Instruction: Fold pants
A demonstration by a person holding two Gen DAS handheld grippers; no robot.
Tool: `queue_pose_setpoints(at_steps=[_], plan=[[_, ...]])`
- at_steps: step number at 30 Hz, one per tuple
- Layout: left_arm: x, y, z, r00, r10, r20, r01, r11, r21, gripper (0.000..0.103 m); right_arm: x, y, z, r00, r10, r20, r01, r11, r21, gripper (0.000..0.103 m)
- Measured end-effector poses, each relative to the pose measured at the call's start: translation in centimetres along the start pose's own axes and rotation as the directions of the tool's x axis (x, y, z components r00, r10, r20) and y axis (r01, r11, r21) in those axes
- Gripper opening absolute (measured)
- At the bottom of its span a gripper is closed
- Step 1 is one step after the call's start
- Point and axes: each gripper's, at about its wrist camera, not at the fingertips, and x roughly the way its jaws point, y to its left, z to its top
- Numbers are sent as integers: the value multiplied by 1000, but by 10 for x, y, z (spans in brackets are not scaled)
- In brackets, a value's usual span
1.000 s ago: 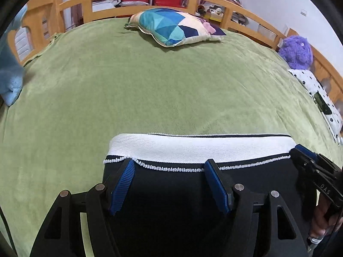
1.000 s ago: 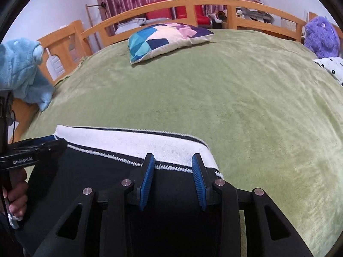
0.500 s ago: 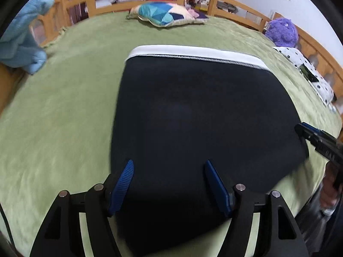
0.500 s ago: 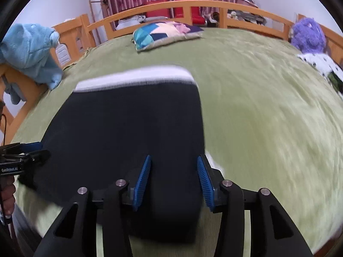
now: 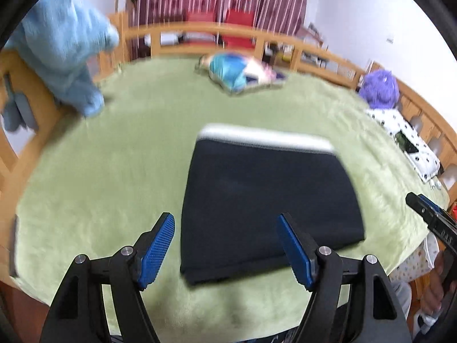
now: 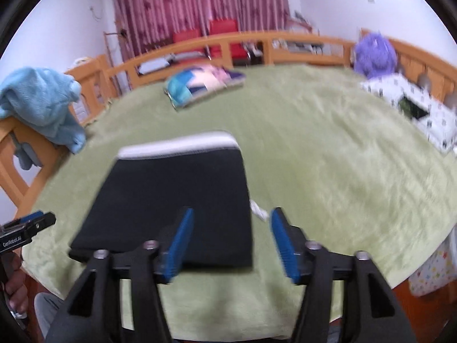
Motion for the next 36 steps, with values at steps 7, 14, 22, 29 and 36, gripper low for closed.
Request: queue_pose_setpoints(at_steps=[7, 14, 22, 29, 36], plan=[[-55, -30, -6, 993, 33, 112, -34, 999, 10, 83, -55, 27, 9, 998, -8, 67, 11, 999, -51, 83], [-77, -50, -22, 993, 26, 117, -31, 999, 41, 88, -90, 29, -10, 994, -33, 104, 38, 998, -52, 101], [-92, -59, -27, 992, -6, 126, 0, 999, 47, 92, -99, 16, -19, 994, -70, 90, 71, 997, -12, 102], [-93, -59, -27, 992, -7, 128, 2, 999, 44, 92, -105, 11, -16, 992, -80, 96, 79, 997, 10, 102], [-93, -57, -27, 992, -10, 129, 4, 999, 45, 92, -107, 13, -16, 991, -83, 102, 83, 997, 7, 102]])
